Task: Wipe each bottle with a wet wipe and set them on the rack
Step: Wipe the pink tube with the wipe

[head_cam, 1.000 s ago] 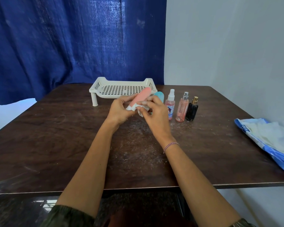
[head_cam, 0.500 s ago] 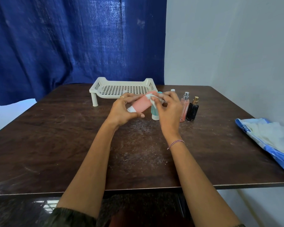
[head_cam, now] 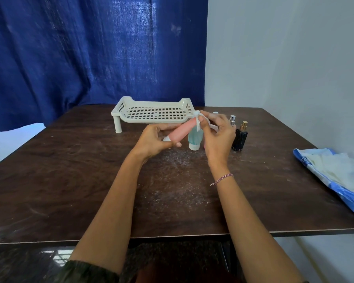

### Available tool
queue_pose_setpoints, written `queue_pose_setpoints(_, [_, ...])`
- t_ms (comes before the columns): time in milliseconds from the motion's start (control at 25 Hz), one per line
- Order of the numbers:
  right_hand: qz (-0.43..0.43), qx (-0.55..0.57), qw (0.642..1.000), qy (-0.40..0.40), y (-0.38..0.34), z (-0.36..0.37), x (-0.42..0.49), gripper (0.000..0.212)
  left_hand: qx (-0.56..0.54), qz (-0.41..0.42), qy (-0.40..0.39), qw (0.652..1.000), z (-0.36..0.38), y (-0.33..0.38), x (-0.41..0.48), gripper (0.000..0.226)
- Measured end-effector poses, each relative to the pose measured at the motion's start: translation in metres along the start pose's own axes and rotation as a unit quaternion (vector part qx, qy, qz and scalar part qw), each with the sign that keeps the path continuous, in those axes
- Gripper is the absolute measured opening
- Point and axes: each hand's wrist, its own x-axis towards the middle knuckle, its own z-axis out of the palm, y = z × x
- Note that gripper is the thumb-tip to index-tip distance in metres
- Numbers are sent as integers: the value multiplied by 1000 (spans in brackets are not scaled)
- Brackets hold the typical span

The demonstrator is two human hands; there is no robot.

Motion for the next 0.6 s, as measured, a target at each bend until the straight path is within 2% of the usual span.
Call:
queue_pose_setpoints(240, [7, -15, 1000, -6, -1, 0, 0, 18, -26, 0, -73, 997, 3, 0, 0, 62])
queue_pose_setpoints(600, [52, -11, 997, -62, 2, 4, -2, 26, -191, -26, -87, 977, 0, -1, 3, 43])
